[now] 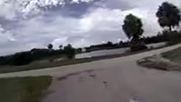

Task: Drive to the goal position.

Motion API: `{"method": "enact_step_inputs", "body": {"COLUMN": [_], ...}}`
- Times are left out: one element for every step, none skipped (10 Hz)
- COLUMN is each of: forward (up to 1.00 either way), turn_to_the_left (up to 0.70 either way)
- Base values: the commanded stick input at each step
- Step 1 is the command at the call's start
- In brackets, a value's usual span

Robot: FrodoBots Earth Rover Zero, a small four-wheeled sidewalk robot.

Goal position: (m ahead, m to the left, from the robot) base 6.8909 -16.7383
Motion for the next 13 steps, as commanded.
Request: {"method": "enact_step_inputs", "body": {"forward": [0.7, 0.7, 0.7, 0.7, 0.7, 0.7, 0.7, 0.7, 0.7, 0.7, 0.7, 0.7, 0.7], "turn_to_the_left": [0.0, 0.0, 0.0, 0.0, 0.0, 0.0, 0.0, 0.0, 0.0, -0.02, -0.16, -0.34, -0.34]}}
